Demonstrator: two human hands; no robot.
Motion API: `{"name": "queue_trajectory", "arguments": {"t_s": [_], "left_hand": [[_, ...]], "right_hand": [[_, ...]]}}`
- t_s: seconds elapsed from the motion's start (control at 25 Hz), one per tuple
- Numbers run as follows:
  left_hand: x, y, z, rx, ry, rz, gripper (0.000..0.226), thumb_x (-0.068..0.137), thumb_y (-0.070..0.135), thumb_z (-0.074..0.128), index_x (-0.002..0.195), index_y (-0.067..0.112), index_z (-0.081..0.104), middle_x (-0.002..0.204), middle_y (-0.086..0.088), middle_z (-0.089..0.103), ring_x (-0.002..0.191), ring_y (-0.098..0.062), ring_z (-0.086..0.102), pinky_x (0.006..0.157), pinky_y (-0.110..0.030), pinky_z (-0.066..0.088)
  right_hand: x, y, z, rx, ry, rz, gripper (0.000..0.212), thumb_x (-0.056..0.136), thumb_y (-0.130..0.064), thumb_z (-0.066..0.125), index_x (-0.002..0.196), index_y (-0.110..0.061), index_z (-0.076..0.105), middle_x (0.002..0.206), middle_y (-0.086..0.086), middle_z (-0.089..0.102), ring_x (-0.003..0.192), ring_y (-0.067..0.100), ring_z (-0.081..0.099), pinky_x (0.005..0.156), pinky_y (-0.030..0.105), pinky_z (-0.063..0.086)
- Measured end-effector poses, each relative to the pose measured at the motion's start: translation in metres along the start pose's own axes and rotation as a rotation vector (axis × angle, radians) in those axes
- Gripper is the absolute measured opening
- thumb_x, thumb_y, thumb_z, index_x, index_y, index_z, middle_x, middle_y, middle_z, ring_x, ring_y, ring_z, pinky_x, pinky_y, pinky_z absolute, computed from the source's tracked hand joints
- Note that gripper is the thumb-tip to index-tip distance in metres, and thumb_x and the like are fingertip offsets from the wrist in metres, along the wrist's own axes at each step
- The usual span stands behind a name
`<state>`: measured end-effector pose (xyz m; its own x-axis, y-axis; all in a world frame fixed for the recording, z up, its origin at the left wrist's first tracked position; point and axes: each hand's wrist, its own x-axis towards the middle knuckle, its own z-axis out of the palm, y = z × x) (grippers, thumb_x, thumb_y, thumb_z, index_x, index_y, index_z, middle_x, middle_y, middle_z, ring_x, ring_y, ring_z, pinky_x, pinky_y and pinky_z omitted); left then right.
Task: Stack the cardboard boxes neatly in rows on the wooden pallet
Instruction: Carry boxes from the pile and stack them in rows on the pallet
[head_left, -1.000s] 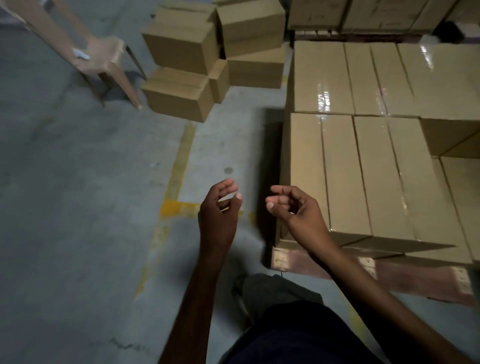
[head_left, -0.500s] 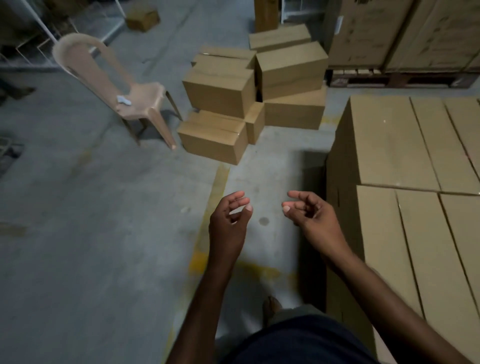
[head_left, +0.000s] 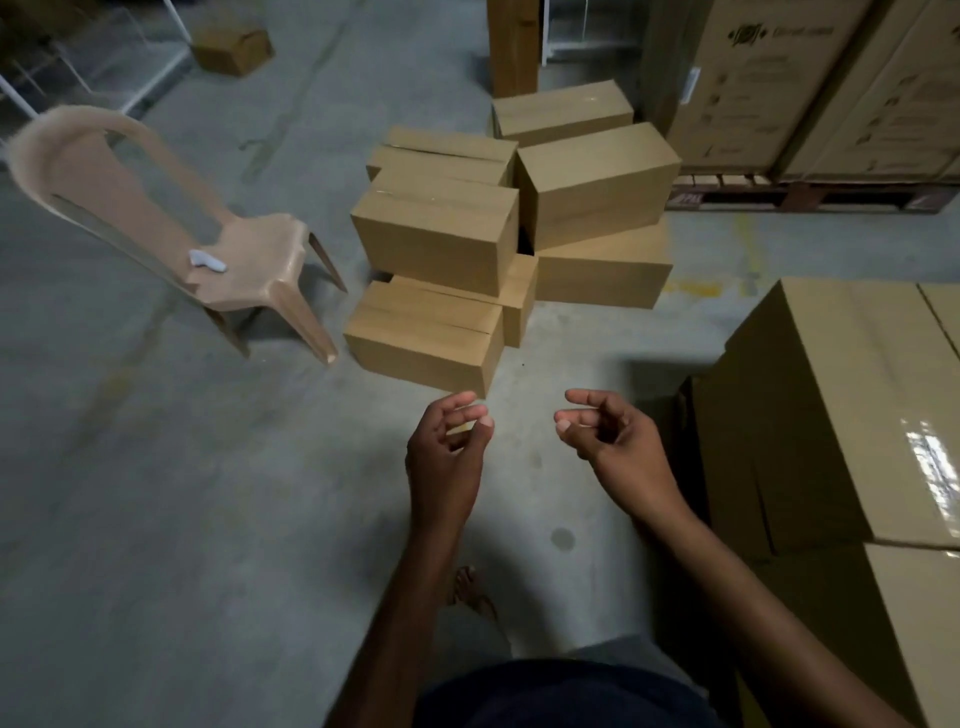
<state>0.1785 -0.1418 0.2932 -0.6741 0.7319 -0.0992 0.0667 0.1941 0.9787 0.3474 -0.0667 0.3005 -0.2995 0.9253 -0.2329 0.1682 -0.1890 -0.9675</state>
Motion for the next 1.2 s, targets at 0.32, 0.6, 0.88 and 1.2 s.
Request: {"name": "queue_trajectory", "arguments": {"t_s": [0.32, 0.6, 0.88, 1.2], "left_hand": [[0.229, -0.01, -0.019, -0.054, -0.034, -0.118, 0.027, 0.093, 0.008, 0.072, 0.111, 0.028, 0.068, 0.106, 0.006, 0.074, 0.098, -0.004, 0.071, 0.08, -0.019, 0.057], [0.41, -0.137, 0.014, -0.004, 0.052, -0.417, 0.02, 0.093, 0.012, 0.073, 0.103, 0.028, 0.07, 0.106, -0.003, 0.076, 0.101, -0.024, 0.073, 0.096, -0.05, 0.058], [0.574, -0.323, 0.063, 0.11, 0.049, -0.589, 0.03, 0.089, 0.001, 0.07, 0.092, 0.03, 0.063, 0.096, 0.0, 0.071, 0.103, -0.029, 0.071, 0.086, -0.028, 0.054], [0.677, -0.498, 0.126, 0.531, -0.041, -0.554, 0.073, 0.096, 0.018, 0.066, 0.159, 0.021, 0.031, 0.169, -0.008, 0.011, 0.153, -0.026, 0.019, 0.113, -0.042, 0.03]], "right_hand": [[0.201, -0.043, 0.099, -0.113, -0.011, 0.062, 0.029, 0.095, -0.013, 0.072, 0.122, -0.022, 0.068, 0.099, 0.0, 0.076, 0.094, 0.005, 0.072, 0.075, 0.012, 0.054], [0.437, 0.045, 0.166, -0.38, -0.087, 0.202, 0.023, 0.098, -0.027, 0.069, 0.122, -0.026, 0.067, 0.099, -0.008, 0.073, 0.095, 0.009, 0.07, 0.087, 0.035, 0.06], [0.636, 0.195, 0.241, -0.744, -0.209, 0.224, 0.03, 0.1, -0.03, 0.062, 0.129, -0.021, 0.064, 0.118, -0.001, 0.071, 0.101, 0.013, 0.065, 0.086, 0.031, 0.051], [0.771, 0.379, 0.296, -1.216, -0.482, 0.132, 0.068, 0.106, -0.029, 0.049, 0.164, -0.022, 0.015, 0.171, 0.006, 0.013, 0.155, 0.034, 0.015, 0.12, 0.056, 0.03]]}}
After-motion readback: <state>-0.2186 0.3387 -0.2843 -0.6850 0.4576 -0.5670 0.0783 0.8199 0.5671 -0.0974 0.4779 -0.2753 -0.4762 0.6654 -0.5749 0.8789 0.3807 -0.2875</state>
